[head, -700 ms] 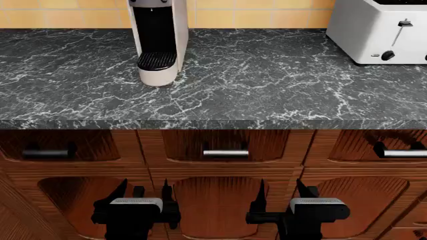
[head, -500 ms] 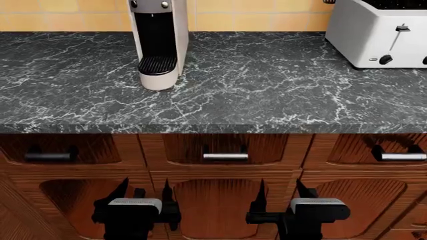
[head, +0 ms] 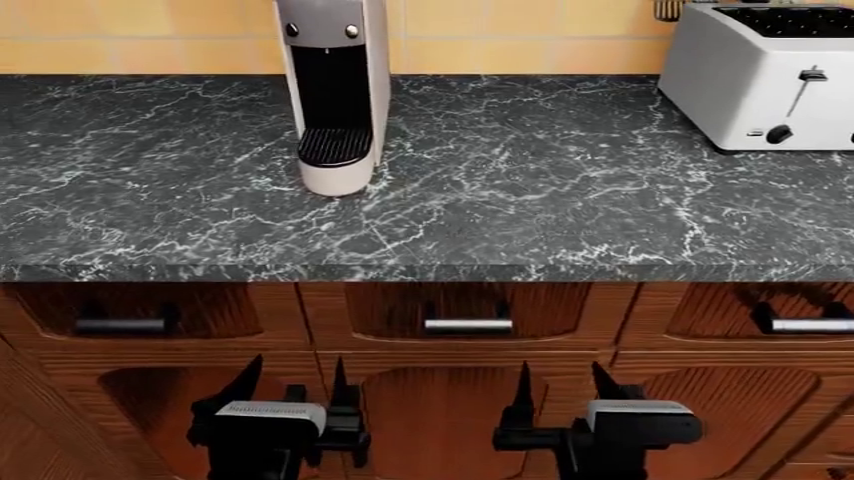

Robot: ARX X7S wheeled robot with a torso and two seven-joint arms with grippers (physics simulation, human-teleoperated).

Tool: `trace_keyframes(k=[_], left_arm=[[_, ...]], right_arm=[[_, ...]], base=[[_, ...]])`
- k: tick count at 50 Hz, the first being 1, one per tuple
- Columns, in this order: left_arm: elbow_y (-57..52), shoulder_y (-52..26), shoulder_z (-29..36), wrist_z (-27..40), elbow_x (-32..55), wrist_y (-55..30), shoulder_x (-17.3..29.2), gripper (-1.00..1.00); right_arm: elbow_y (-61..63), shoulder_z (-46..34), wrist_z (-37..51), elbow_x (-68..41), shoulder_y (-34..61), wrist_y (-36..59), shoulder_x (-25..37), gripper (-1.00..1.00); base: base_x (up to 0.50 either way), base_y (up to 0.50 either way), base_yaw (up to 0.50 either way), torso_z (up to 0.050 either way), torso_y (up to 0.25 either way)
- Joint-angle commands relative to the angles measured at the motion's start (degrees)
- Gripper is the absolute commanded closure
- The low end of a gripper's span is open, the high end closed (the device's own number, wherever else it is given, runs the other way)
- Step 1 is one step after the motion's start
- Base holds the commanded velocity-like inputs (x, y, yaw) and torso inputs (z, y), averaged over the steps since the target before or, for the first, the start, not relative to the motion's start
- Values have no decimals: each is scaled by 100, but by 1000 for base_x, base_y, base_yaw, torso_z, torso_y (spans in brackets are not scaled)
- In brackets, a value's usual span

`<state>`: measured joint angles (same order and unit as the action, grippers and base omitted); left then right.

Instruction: Pick the mug from the cabinet, place it under the coffee machine dispenser, and press the start button.

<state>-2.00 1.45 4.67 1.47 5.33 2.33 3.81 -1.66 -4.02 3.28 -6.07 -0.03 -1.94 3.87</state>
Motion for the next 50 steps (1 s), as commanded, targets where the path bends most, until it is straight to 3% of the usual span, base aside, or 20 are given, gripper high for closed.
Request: trace_keyframes(k=[1,8,16,27,34,45,47,49,50], left_arm=[[46,-22,68,162,97,-92,69,-100],[46,-42,64,205,248,-45,84,-100],[8,-89,82,220,403,-120,142,-100],[189,-153,235,477,211,-271,192,-100],[353,-82,314,552,127,341,191,-100],[304,-75,434,592,205,67,278,-100],[-75,-166,414,618,175,184,329,-100],[-1253,-898,244,725,413,-837,471,-100],[-1851,-1674,61,894,573,-1575,524,-100]], right_arm=[[8,-246,274,301,11,82,126,-100],[-41,-297,318,241,36,76,171,-100],[44,-363,381,218,56,169,229,-100],[-19,-450,458,200,85,165,274,-100],[-40,-505,505,192,79,141,298,-100],[65,-550,493,40,38,158,342,-100],[826,-573,616,186,-24,601,460,-100],[2545,-481,541,139,251,2118,844,-100],[3405,-320,417,-20,765,2977,1106,-100]], base=[[0,500,0,0,0],[0,500,0,4,0],[0,500,0,50,0],[0,500,0,0,0],[0,500,0,0,0],[12,488,0,0,0],[0,0,0,0,0],[0,0,0,0,0],[0,0,0,0,0]])
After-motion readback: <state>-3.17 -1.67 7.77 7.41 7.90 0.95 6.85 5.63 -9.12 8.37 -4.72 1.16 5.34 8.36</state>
